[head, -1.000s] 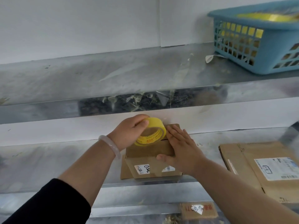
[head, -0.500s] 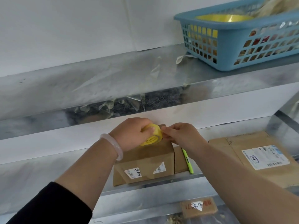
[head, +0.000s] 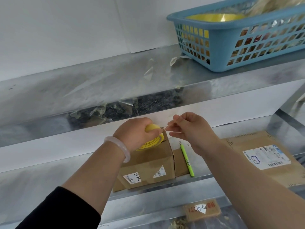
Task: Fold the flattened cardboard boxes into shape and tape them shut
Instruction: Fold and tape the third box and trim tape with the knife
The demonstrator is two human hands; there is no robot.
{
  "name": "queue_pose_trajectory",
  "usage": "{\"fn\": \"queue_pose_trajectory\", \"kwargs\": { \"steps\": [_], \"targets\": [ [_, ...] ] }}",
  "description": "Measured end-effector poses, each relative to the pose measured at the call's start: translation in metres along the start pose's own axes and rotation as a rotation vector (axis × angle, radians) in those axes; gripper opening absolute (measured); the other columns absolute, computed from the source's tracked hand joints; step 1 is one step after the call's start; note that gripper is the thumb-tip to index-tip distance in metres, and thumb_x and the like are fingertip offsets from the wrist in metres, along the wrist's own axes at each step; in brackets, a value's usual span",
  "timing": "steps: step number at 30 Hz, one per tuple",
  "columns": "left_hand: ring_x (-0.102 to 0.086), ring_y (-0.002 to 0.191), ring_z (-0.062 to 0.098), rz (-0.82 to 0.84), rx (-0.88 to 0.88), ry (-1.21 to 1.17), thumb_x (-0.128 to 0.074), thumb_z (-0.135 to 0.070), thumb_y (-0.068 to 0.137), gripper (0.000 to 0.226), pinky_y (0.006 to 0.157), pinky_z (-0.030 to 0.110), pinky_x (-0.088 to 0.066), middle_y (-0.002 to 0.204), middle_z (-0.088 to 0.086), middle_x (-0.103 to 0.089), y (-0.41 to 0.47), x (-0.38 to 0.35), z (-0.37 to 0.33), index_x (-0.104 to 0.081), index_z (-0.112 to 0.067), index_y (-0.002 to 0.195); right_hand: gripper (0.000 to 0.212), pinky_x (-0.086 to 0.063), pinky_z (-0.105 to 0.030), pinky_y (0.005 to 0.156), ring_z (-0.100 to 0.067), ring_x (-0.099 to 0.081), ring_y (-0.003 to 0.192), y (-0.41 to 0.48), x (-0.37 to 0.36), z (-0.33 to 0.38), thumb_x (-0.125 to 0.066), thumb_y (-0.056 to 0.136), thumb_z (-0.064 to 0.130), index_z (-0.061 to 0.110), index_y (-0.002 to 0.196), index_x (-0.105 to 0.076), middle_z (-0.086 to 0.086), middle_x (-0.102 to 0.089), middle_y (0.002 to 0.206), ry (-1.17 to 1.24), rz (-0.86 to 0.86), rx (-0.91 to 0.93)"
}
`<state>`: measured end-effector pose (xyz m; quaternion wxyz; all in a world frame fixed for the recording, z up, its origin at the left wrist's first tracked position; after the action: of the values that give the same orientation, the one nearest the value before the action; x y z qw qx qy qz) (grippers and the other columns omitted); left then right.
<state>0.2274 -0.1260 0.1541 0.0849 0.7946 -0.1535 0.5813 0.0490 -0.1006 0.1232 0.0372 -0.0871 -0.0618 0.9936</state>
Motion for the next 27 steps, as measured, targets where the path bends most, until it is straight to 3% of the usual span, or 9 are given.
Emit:
{"fn": "queue_pose_trajectory", "kwargs": {
  "steps": [6, 9, 13, 16, 20, 22, 25, 27],
  "targets": [
    [-0.058, 0.080, 0.015, 0.010, 0.010, 0.088, -0.048, -0.059, 0.089, 0.038, 0.068, 0.032, -0.046, 0.086, -0.006, -0.061, 0.006, -0.002, -0.010, -0.061, -0.024, 0.097, 0.022, -0.059, -0.045, 0.081, -0.022, -0.071, 0.076, -0.001, 0.002, -0.012, -0.054, 0.100, 0.015, 0.004, 0.081, -0.056, -0.010, -0.066, 0.073, 0.349, 0.051, -0.220],
    [-0.058, 0.081, 0.014, 0.025, 0.025, 0.072, -0.049, -0.059, 0.089, 0.036, 0.069, 0.032, -0.047, 0.088, -0.007, -0.061, 0.007, -0.002, -0.011, -0.060, -0.026, 0.099, 0.017, -0.058, -0.048, 0.085, -0.022, -0.069, 0.078, 0.001, 0.005, -0.006, -0.066, 0.092, 0.018, 0.006, 0.083, -0.057, -0.009, -0.065, 0.074, 0.315, 0.101, -0.237],
    [-0.058, 0.085, 0.015, 0.014, -0.001, 0.071, -0.050, -0.057, 0.090, 0.034, 0.073, 0.033, -0.048, 0.092, -0.006, -0.062, 0.009, -0.002, -0.015, -0.061, -0.026, 0.100, 0.022, -0.060, -0.046, 0.081, -0.018, -0.069, 0.073, 0.007, 0.002, -0.009, -0.071, 0.085, -0.002, 0.008, 0.097, -0.055, -0.008, -0.068, 0.073, 0.195, 0.068, -0.231],
    [-0.059, 0.090, 0.012, -0.029, -0.005, -0.063, -0.055, -0.058, 0.086, 0.032, 0.080, 0.034, -0.050, 0.099, -0.011, -0.063, 0.007, -0.001, -0.009, -0.060, -0.034, 0.107, 0.023, -0.061, -0.042, 0.076, -0.019, -0.067, 0.070, 0.009, -0.001, -0.017, -0.065, 0.087, -0.007, 0.008, 0.099, -0.052, -0.013, -0.065, 0.076, 0.256, 0.004, -0.248],
    [-0.059, 0.083, 0.005, -0.114, -0.062, -0.316, -0.056, -0.059, 0.085, 0.029, 0.068, 0.025, -0.044, 0.089, -0.012, -0.063, -0.005, -0.008, 0.011, -0.058, -0.034, 0.099, 0.023, -0.061, -0.040, 0.074, -0.020, -0.065, 0.069, 0.012, -0.005, -0.025, -0.064, 0.089, -0.007, 0.008, 0.099, -0.049, -0.012, -0.064, 0.073, 0.273, -0.030, -0.243],
    [-0.060, 0.082, 0.004, -0.148, -0.030, -0.519, -0.051, -0.069, 0.081, 0.036, 0.073, 0.026, -0.046, 0.085, -0.010, -0.065, -0.013, -0.017, 0.025, -0.058, -0.037, 0.096, 0.021, -0.061, -0.042, 0.076, -0.019, -0.063, 0.074, 0.013, -0.003, -0.027, -0.061, 0.090, -0.006, 0.010, 0.097, -0.049, -0.013, -0.061, 0.081, 0.236, -0.060, -0.237],
    [-0.065, 0.095, 0.019, -0.183, 0.022, -0.786, -0.044, -0.067, 0.081, 0.039, 0.091, 0.050, -0.050, 0.092, -0.004, -0.071, -0.023, -0.034, 0.046, -0.062, -0.035, 0.094, 0.019, -0.060, -0.046, 0.077, -0.018, -0.062, 0.077, 0.014, -0.002, -0.031, -0.060, 0.093, -0.003, 0.012, 0.096, -0.048, -0.015, -0.058, 0.092, 0.282, -0.090, -0.272],
    [-0.066, 0.099, 0.024, -0.180, 0.020, -0.846, -0.046, -0.067, 0.082, 0.038, 0.093, 0.056, -0.049, 0.096, 0.000, -0.071, -0.025, -0.039, 0.050, -0.062, -0.034, 0.094, 0.017, -0.060, -0.042, 0.077, -0.018, -0.061, 0.074, 0.014, -0.007, -0.033, -0.058, 0.093, -0.003, 0.011, 0.096, -0.048, -0.015, -0.057, 0.091, 0.294, -0.082, -0.268]
  ]
}}
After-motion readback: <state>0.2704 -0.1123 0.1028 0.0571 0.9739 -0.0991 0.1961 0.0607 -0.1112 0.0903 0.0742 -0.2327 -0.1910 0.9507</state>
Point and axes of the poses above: each hand's wrist, its own y-axis towards the middle knuckle, its own x-axis out of the back of the hand, z = x × y, the point moved 3 cm from there along y, towards the middle knuckle
